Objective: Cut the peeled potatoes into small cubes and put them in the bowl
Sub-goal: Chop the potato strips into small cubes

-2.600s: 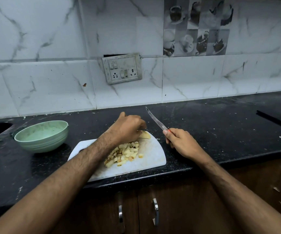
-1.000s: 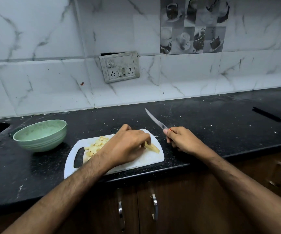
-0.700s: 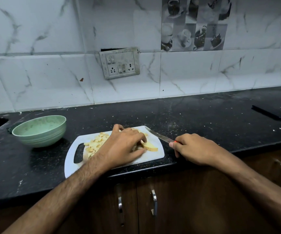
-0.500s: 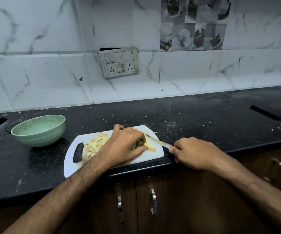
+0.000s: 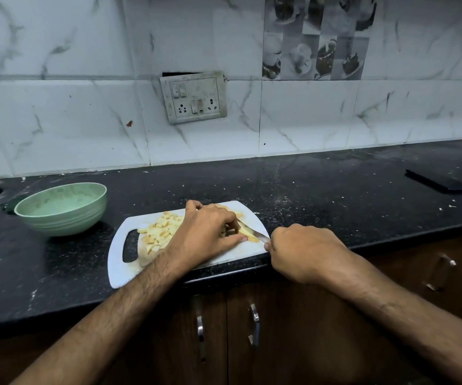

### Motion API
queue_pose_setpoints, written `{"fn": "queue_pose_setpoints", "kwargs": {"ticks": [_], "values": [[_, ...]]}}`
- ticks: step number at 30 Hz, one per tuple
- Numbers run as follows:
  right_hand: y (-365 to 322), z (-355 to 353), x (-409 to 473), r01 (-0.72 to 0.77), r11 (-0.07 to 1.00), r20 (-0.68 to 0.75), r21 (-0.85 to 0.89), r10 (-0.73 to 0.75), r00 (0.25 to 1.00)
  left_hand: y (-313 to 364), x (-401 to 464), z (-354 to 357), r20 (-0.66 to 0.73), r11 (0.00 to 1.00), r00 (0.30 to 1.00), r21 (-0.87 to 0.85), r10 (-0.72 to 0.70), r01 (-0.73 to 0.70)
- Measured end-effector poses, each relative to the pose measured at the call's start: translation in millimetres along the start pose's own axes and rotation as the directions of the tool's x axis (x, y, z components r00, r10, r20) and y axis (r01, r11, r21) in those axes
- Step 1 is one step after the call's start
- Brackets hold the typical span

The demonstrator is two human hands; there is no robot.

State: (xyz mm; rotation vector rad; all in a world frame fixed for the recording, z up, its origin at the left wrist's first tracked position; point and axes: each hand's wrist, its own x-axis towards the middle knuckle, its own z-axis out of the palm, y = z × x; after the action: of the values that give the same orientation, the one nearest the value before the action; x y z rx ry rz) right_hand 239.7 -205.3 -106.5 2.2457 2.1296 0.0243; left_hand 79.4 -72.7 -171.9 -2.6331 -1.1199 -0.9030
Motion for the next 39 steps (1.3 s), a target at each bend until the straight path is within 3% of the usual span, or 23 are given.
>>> {"fn": "queue_pose_setpoints", "kwargs": {"ticks": [12, 21, 31, 39], "values": [[-1, 12, 10, 0.009, 1.0, -0.031, 0.015, -0.009, 0.999, -2, 1, 3, 0.008, 0.999, 1.0, -0.034, 0.015, -0.015], [-8, 22, 14, 0.007, 1.0, -0.024, 0.029, -0.006, 1.0, 2, 0, 0, 0.018, 0.995, 1.0, 0.091, 0.026, -0.027], [-17, 27, 14, 0.037, 0.994, -0.04, -0.107, -0.042, 0.998, 6, -7, -2, -0.022, 0.997, 0.999, 0.073, 0.03, -0.029], [3, 23, 20, -0.001, 0.995, 0.025, 0.099, -0.002, 1.0, 9, -5, -2, 0.017, 0.997, 0.999, 0.066, 0.031, -0.032]]}}
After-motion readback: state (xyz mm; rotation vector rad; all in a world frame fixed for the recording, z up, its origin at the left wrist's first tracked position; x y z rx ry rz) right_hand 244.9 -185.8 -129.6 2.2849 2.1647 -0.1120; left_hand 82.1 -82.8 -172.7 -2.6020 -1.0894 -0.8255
